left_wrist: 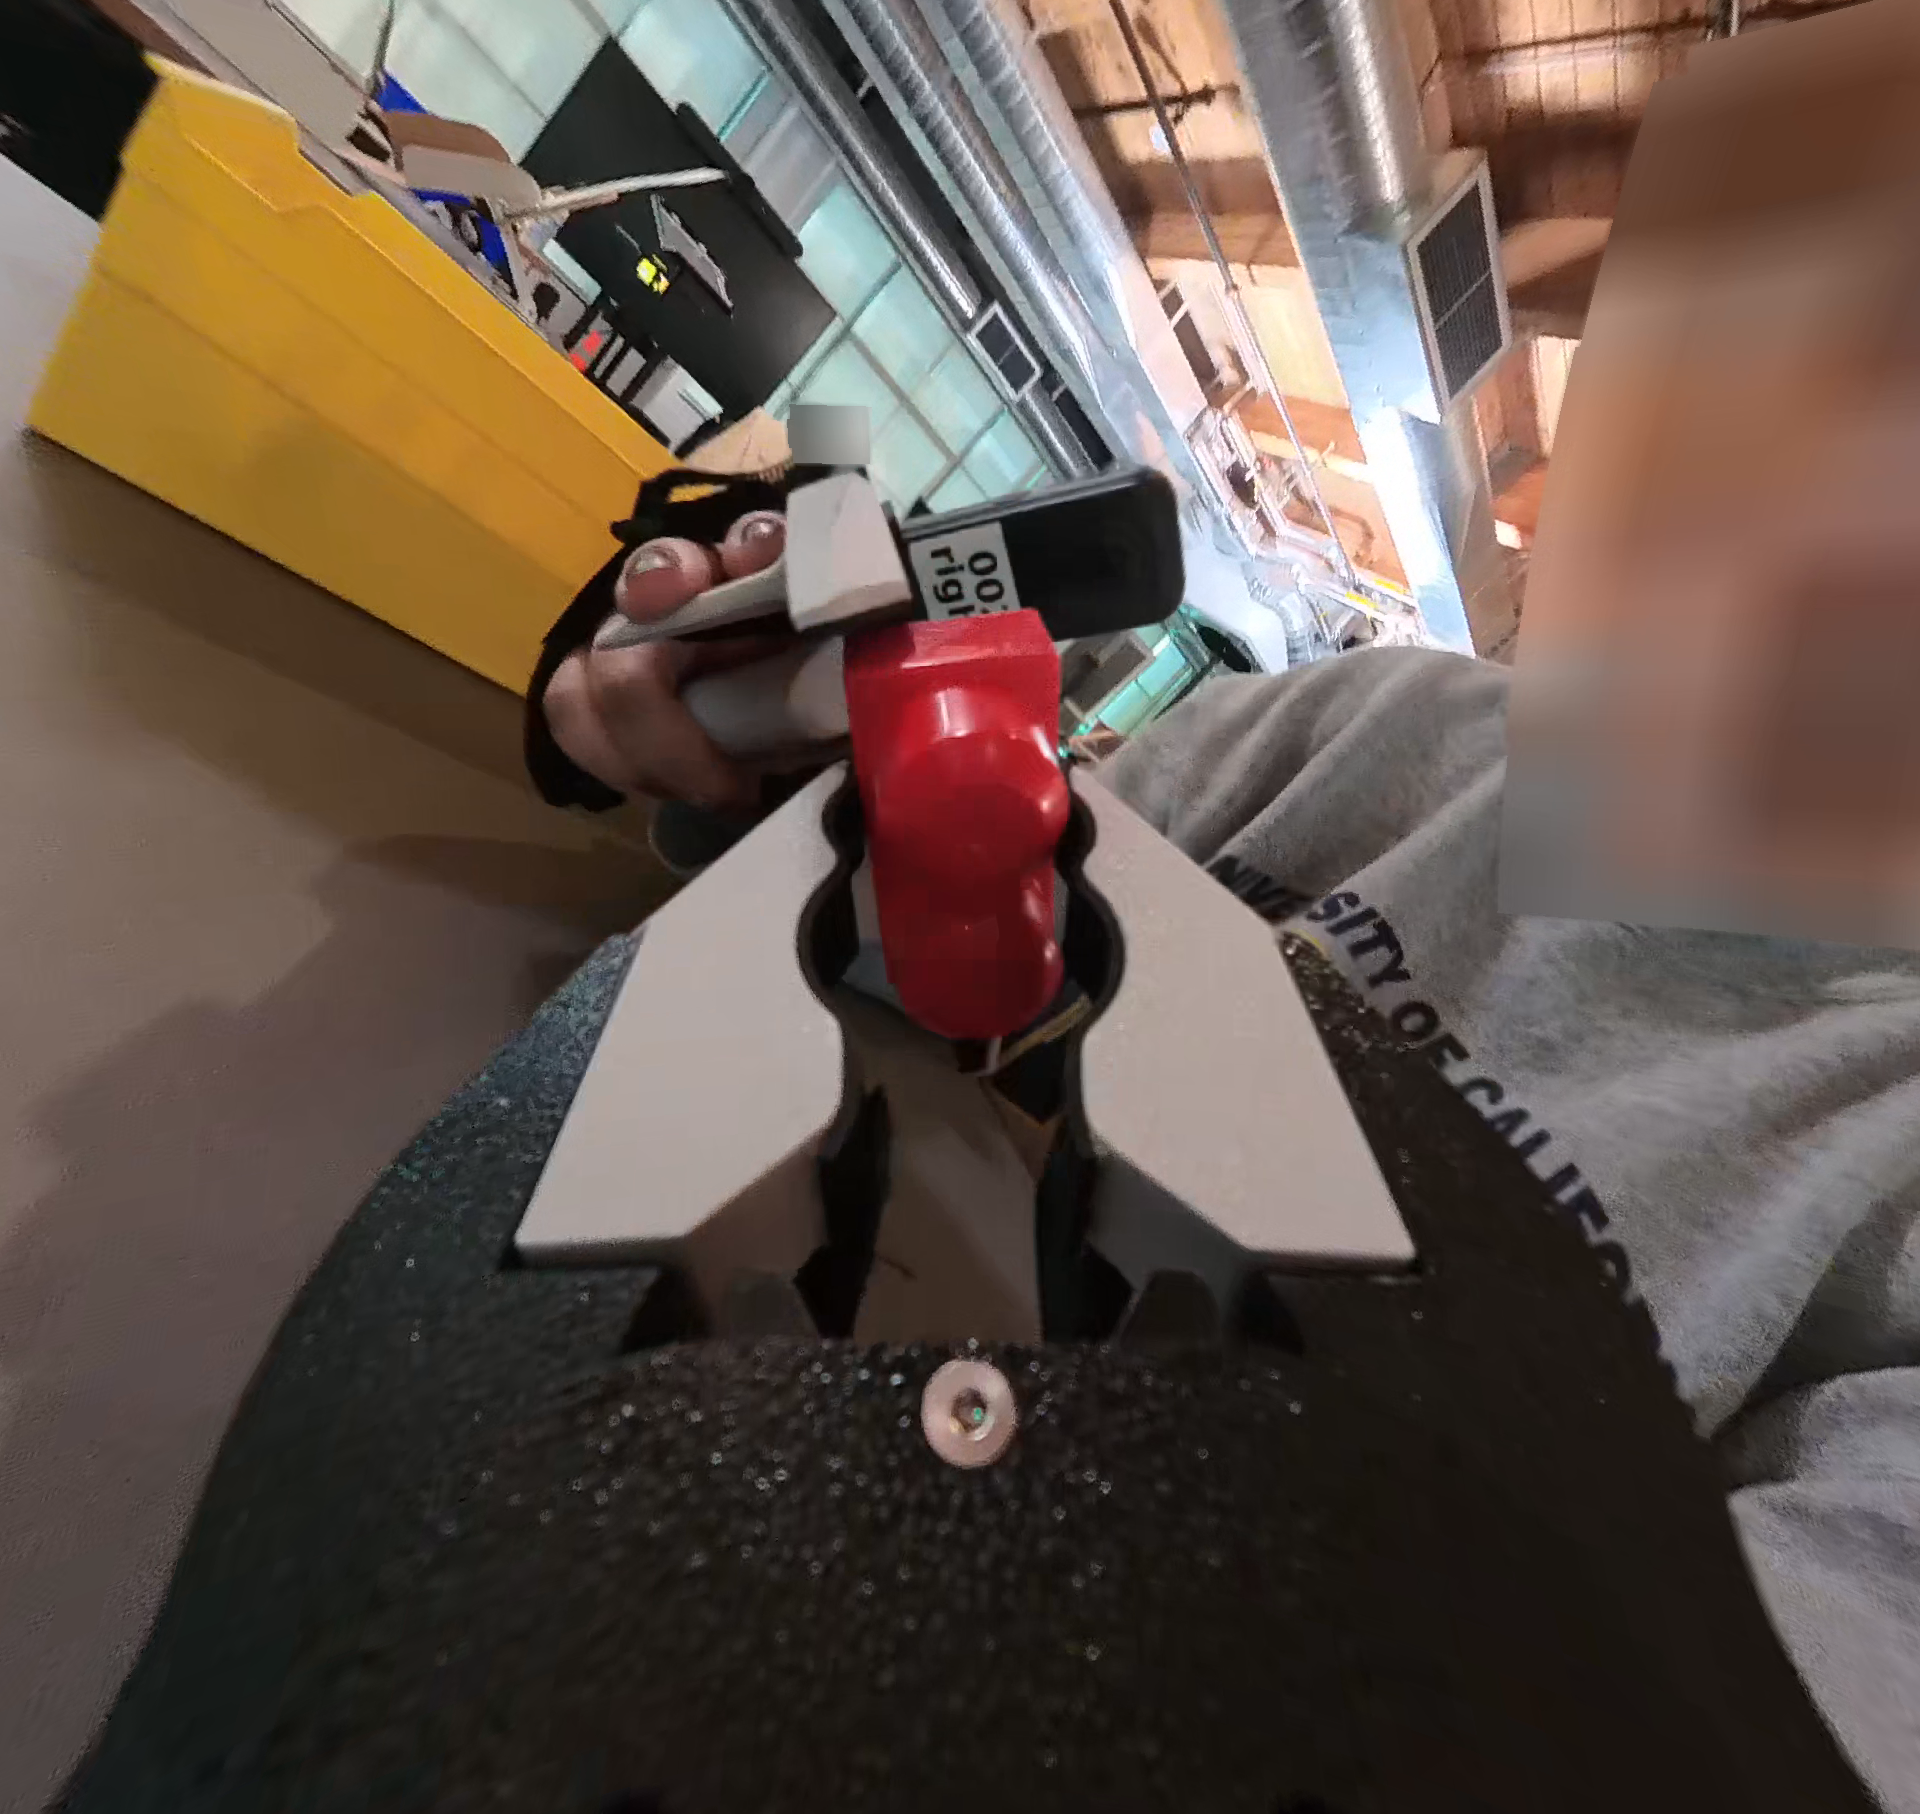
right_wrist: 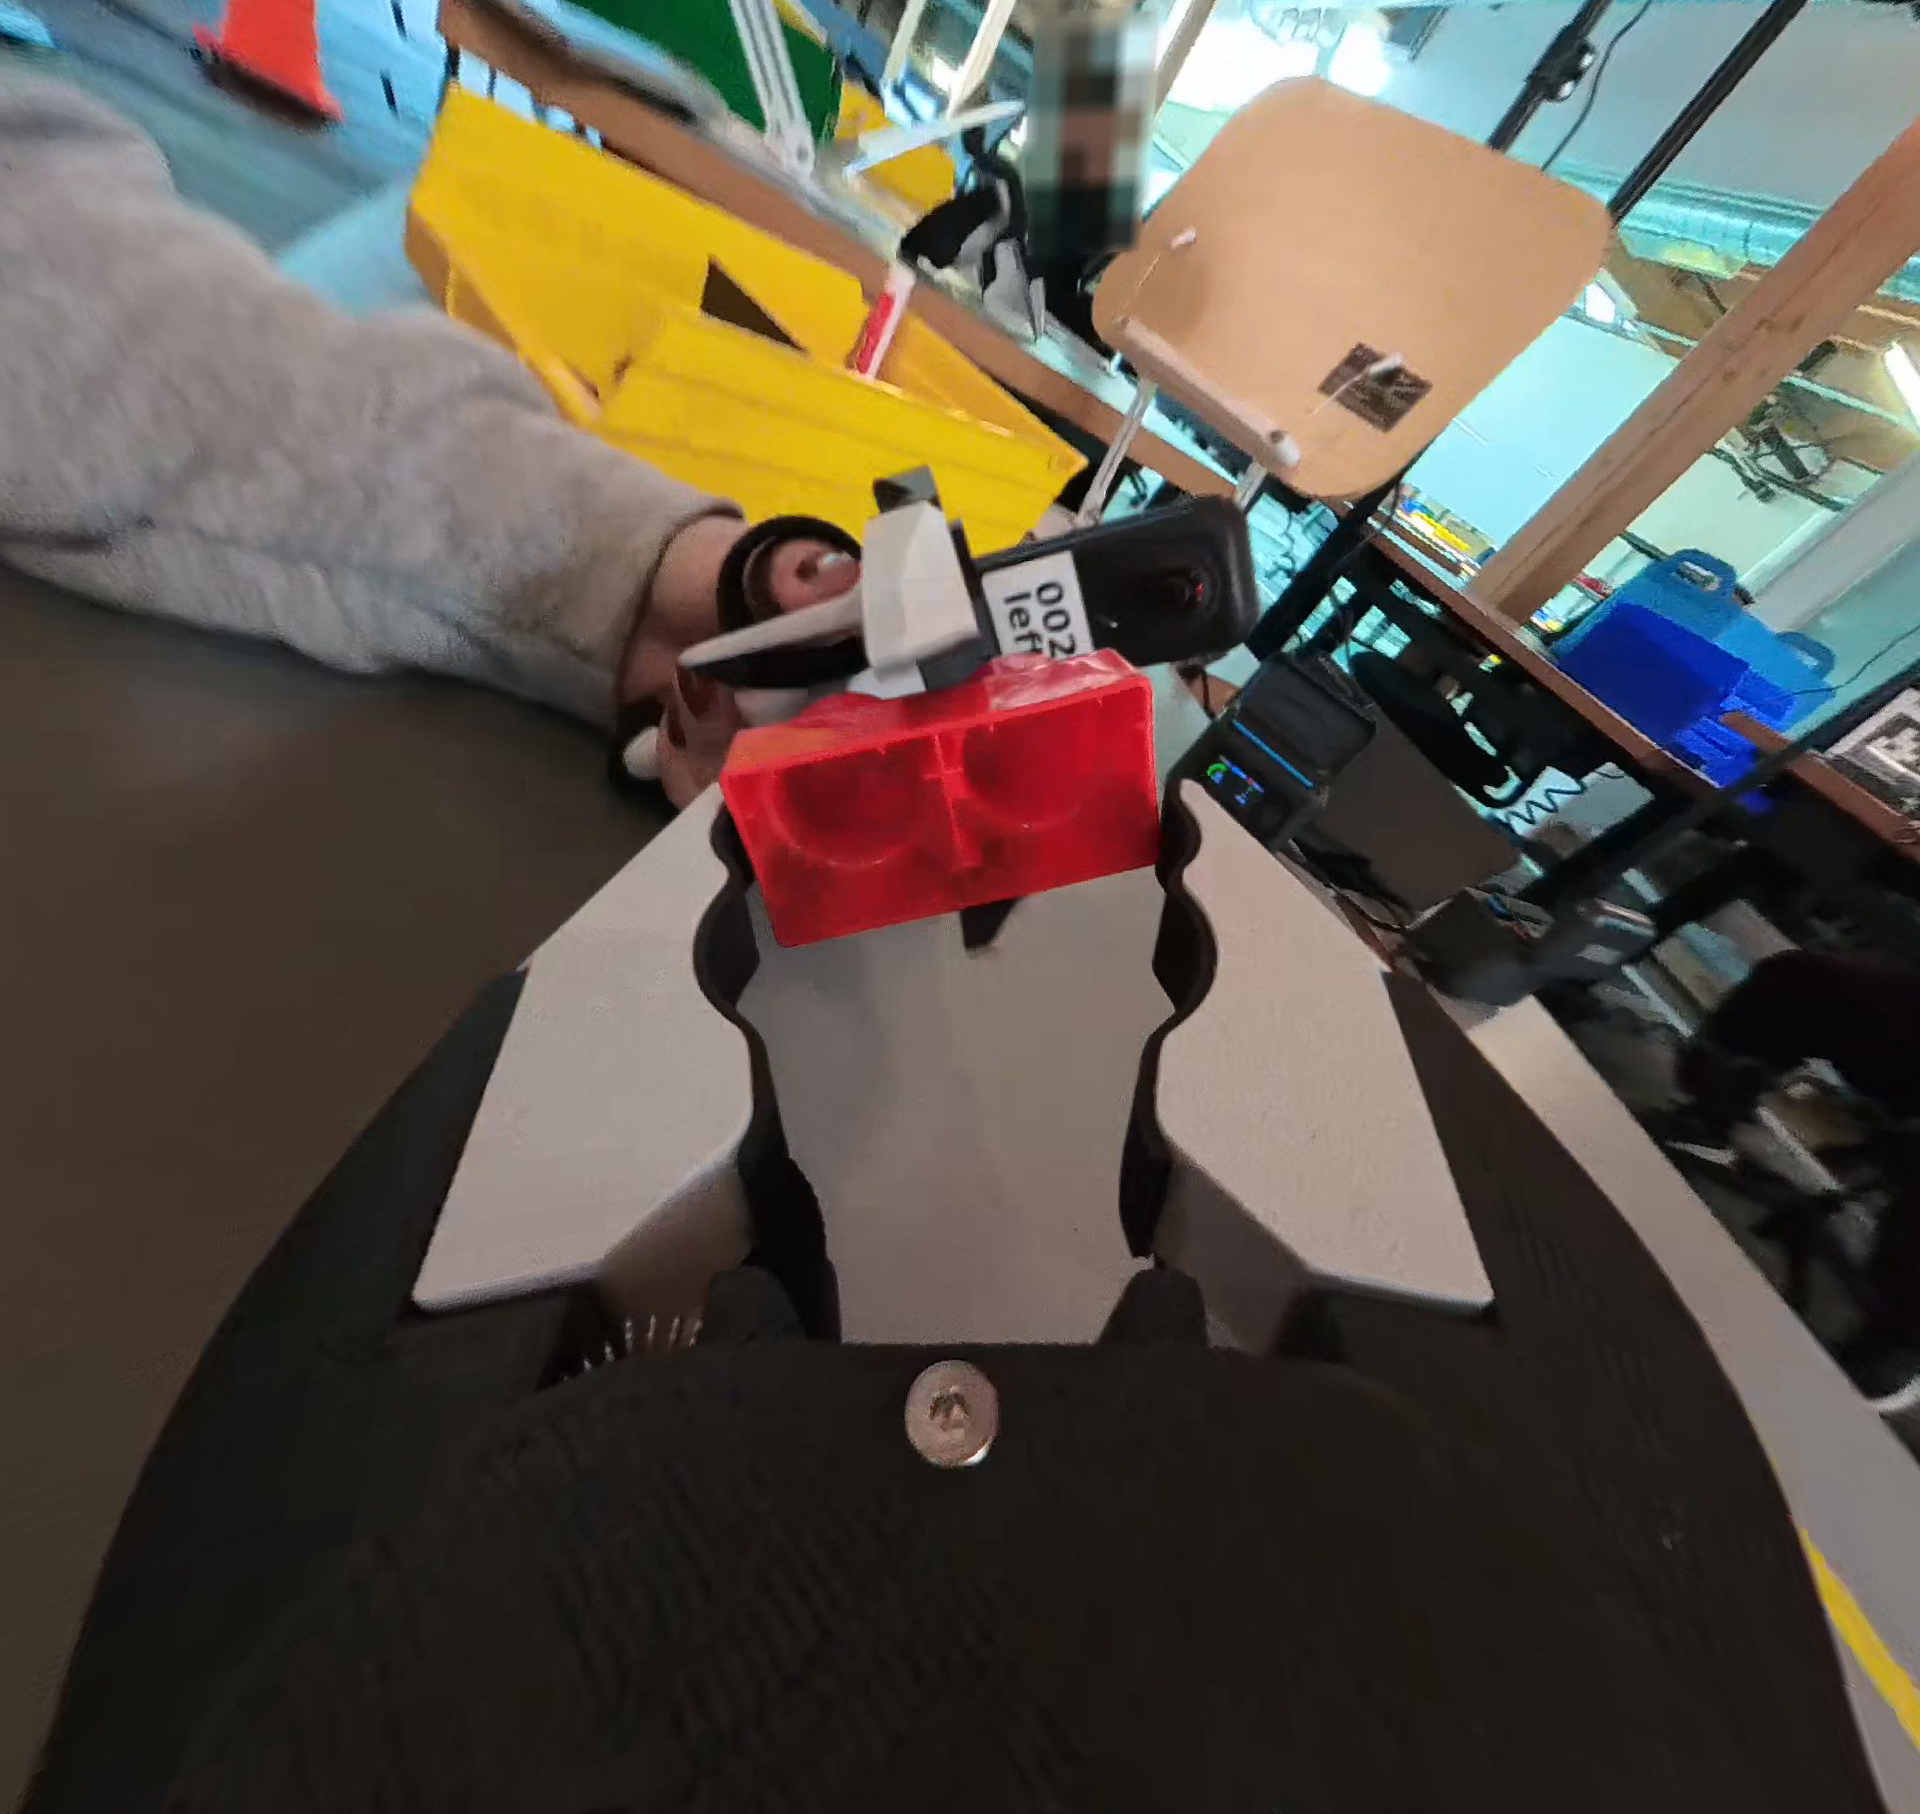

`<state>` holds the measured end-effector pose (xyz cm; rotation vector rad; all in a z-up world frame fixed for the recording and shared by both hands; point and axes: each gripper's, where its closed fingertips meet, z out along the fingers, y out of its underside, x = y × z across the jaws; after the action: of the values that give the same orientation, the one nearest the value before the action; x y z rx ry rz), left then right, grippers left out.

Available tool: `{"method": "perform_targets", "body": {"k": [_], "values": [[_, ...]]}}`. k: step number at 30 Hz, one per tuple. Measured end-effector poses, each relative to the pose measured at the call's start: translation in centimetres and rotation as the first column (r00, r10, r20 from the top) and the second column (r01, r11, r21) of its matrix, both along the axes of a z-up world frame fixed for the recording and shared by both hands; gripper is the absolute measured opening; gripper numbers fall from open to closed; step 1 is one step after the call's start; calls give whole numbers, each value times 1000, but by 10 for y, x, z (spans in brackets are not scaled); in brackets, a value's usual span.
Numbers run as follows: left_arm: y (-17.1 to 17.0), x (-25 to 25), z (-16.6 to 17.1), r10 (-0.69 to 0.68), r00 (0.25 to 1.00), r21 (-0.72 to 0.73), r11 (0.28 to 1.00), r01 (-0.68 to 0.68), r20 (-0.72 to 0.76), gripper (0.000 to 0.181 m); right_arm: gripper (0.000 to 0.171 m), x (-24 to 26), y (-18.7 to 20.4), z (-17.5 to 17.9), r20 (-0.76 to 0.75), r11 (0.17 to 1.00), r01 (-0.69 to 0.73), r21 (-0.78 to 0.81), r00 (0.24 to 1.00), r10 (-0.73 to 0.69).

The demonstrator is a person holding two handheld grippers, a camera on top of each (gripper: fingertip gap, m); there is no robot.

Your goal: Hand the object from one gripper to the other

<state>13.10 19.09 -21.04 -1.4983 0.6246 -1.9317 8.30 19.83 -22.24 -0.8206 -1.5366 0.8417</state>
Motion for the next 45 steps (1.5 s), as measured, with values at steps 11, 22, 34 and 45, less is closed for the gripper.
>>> {"method": "perform_targets", "body": {"k": [11,22,34,45], "values": [[45,-30,-5,621,761,624,673,-396,-186,33,89,2,30,7,8,721,-8,-692,1000,19],[80,-50,-63,961,29,904,248,348,-275,33,50,-8,44,-21,188,686,210,-697,976,-107],[49,-38,-24,689,604,704,653,-278,-400,84,40,11,42,-12,100,809,78,-583,995,-24],[28,-39,4,133,988,-254,961,-109,82,36,41,2,11,2,-51,938,132,320,991,-123]]}}
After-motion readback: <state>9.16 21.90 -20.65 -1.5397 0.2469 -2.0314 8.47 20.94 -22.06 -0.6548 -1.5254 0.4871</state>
